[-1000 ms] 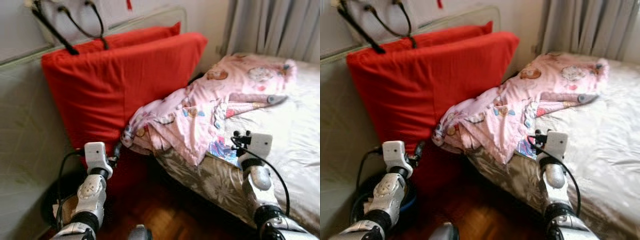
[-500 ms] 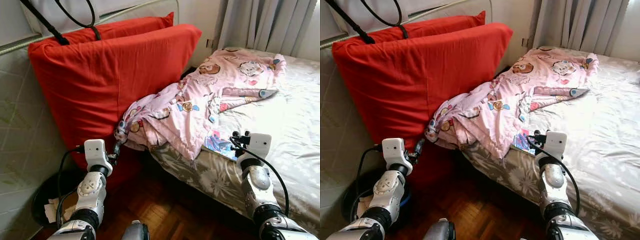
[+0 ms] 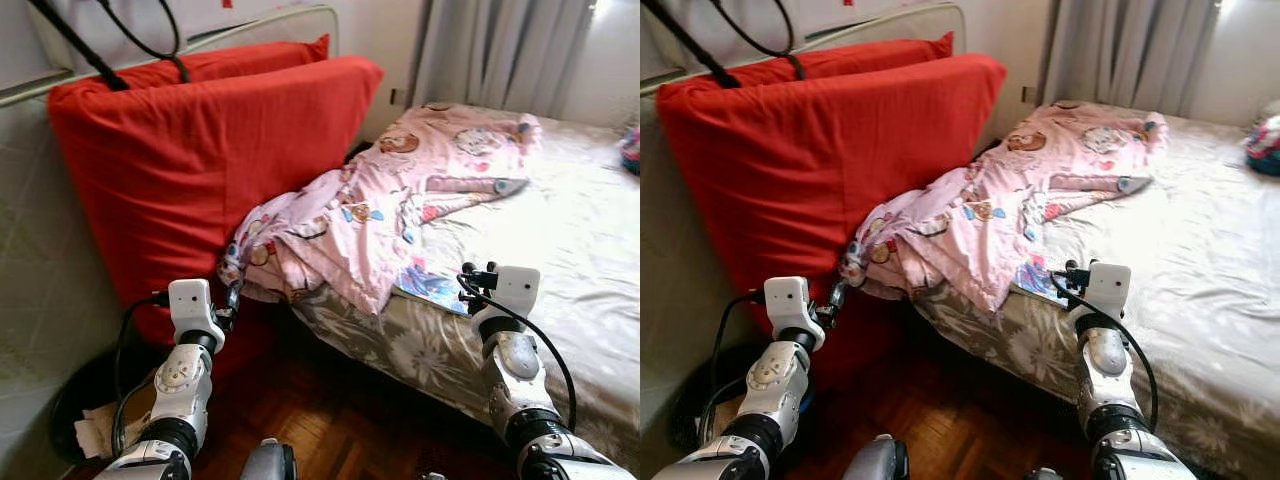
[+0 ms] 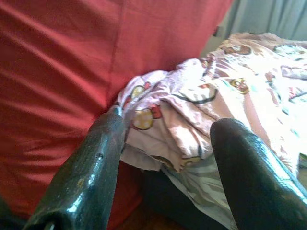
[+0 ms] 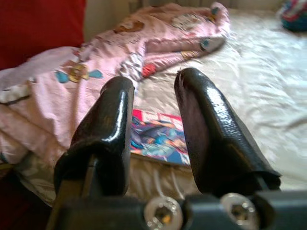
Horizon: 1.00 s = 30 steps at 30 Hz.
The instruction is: Clean up the room
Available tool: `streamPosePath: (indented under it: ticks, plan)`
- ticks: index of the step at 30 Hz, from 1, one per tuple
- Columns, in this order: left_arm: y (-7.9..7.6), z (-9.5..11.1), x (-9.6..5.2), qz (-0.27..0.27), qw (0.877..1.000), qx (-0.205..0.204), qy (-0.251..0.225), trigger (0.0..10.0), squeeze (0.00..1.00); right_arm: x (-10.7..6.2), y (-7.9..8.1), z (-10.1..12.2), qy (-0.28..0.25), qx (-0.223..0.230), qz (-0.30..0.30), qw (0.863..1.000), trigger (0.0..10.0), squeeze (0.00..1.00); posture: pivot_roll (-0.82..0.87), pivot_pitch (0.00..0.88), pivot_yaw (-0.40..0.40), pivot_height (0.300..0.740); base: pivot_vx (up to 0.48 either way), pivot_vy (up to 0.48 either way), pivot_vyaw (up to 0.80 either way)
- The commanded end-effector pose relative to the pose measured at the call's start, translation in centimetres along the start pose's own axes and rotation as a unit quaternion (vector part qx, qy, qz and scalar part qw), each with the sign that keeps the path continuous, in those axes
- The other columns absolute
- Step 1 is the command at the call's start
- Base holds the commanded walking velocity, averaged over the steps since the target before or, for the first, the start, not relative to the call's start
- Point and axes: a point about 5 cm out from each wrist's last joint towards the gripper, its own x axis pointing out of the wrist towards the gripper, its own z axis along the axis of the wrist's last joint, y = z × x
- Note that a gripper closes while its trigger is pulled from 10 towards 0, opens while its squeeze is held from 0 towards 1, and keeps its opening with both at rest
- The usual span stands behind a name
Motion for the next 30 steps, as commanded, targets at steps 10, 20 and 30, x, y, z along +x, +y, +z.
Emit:
streamPosePath:
  ticks: [10,20,30]
  plan:
    - [0.27,-0.01,0.01,0.006,1.000,0.000,0.004,10.0,0.00,0.22,0.46,0.18,0.000,0.003,0.008,1.000,10.0,0.00,-0.06,0.000,0.059,0.633,0.000,0.000,-0.34]
    - [0.15,0.03,0.02,0.006,1.000,-0.001,0.002,10.0,0.00,0.13,0.35,0.05,0.001,0.003,0.009,1.000,10.0,0.00,-0.06,0.000,0.059,0.633,0.253,0.000,0.00]
    - [0.08,0.11,0.05,0.005,1.000,-0.002,0.000,10.0,0.00,-0.01,0.24,-0.41,0.015,0.005,0.008,1.000,10.0,0.00,-0.06,0.000,0.060,0.633,0.310,0.000,0.00]
